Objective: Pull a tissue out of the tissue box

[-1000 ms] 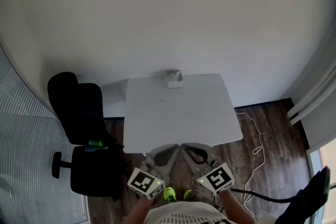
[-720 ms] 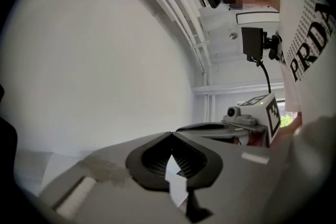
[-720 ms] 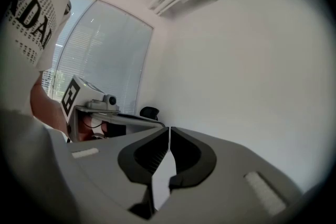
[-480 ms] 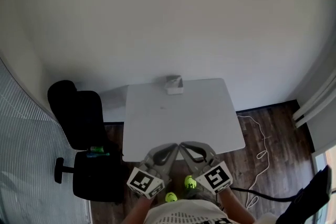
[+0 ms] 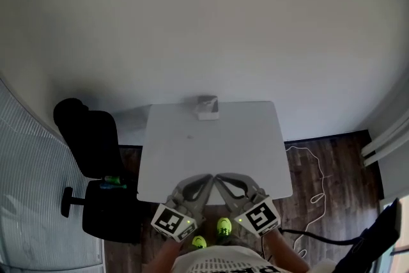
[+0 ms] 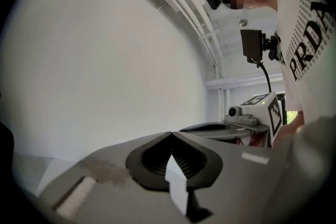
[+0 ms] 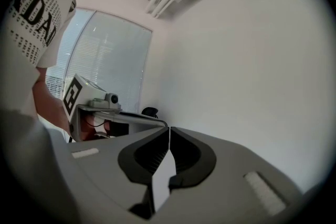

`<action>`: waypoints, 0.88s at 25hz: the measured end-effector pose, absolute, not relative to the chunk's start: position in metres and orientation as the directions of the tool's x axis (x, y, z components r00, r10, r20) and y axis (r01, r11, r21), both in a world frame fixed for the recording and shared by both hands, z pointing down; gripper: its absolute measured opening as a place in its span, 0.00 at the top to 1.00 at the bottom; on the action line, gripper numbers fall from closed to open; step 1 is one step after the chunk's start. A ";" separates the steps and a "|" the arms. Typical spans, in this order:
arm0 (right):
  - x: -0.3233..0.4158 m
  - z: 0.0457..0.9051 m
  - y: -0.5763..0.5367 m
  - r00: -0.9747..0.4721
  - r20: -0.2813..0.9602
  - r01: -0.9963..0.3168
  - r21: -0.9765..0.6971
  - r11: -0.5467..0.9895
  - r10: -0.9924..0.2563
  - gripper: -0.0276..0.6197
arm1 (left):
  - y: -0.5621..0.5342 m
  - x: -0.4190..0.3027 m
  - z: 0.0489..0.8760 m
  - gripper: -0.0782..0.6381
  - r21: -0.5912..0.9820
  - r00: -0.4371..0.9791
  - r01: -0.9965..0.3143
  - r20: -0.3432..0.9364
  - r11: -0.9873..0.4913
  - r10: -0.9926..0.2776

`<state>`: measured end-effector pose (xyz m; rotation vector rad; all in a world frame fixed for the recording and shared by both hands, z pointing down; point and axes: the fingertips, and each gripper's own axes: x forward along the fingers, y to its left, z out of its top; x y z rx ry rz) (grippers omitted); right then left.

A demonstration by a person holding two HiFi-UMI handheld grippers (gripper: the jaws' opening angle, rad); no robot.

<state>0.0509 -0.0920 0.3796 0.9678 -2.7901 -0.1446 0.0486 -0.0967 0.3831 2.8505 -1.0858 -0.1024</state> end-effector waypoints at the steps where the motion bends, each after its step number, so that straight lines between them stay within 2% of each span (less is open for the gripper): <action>1: 0.056 0.380 -0.097 -0.777 0.139 -0.597 0.145 0.789 -0.614 0.95 | -0.102 0.054 0.384 0.91 0.107 0.740 -0.667 -0.025 -0.737 -0.673; 9: 0.074 0.383 -0.127 -0.831 0.111 -0.533 0.123 0.837 -0.545 0.95 | -0.129 0.071 0.390 0.91 0.106 0.678 -0.731 0.006 -0.674 -0.735; 22: 0.069 0.382 -0.165 -0.852 0.088 -0.506 0.111 0.855 -0.516 0.96 | -0.166 0.068 0.395 0.91 0.091 0.657 -0.752 0.017 -0.653 -0.754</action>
